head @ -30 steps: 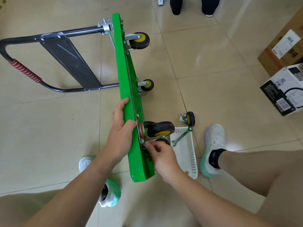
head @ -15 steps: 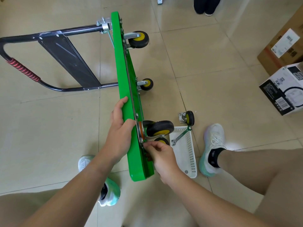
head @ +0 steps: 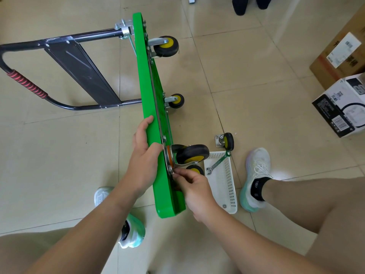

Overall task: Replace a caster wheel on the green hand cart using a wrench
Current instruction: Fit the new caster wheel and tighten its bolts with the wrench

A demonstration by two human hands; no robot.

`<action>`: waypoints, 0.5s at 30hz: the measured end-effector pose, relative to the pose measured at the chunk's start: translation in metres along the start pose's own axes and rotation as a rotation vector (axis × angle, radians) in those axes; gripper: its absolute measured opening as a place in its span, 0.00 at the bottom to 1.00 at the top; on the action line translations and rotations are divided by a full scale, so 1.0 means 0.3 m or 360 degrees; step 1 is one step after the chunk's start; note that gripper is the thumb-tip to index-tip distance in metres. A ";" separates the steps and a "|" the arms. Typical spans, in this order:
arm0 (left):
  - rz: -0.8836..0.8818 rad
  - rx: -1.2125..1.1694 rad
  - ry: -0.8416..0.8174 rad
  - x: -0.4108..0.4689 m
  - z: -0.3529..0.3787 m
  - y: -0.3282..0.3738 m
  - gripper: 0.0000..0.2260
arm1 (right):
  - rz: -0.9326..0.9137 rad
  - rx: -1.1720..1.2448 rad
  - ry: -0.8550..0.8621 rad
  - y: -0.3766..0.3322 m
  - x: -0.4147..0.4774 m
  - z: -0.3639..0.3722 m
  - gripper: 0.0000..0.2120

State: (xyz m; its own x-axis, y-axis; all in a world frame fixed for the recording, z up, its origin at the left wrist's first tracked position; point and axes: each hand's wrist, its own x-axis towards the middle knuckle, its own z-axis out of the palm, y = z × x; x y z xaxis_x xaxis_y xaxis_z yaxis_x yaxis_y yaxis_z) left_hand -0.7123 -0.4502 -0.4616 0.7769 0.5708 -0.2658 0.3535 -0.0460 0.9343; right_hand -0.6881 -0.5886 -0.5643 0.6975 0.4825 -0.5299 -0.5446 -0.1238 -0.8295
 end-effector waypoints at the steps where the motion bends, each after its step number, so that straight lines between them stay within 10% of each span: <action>1: -0.0001 0.0000 -0.0003 0.000 0.000 -0.001 0.32 | -0.0025 -0.0006 0.0002 0.002 -0.001 -0.001 0.08; 15: 0.0032 0.0016 -0.0005 0.004 -0.003 -0.007 0.31 | -0.0083 -0.0065 -0.0050 0.001 -0.003 0.008 0.09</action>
State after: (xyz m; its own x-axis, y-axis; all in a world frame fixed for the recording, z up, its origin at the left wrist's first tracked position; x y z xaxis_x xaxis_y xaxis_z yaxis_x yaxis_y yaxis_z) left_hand -0.7126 -0.4488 -0.4636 0.7857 0.5670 -0.2476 0.3428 -0.0658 0.9371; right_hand -0.6900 -0.5871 -0.5635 0.7091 0.5159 -0.4807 -0.4880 -0.1331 -0.8626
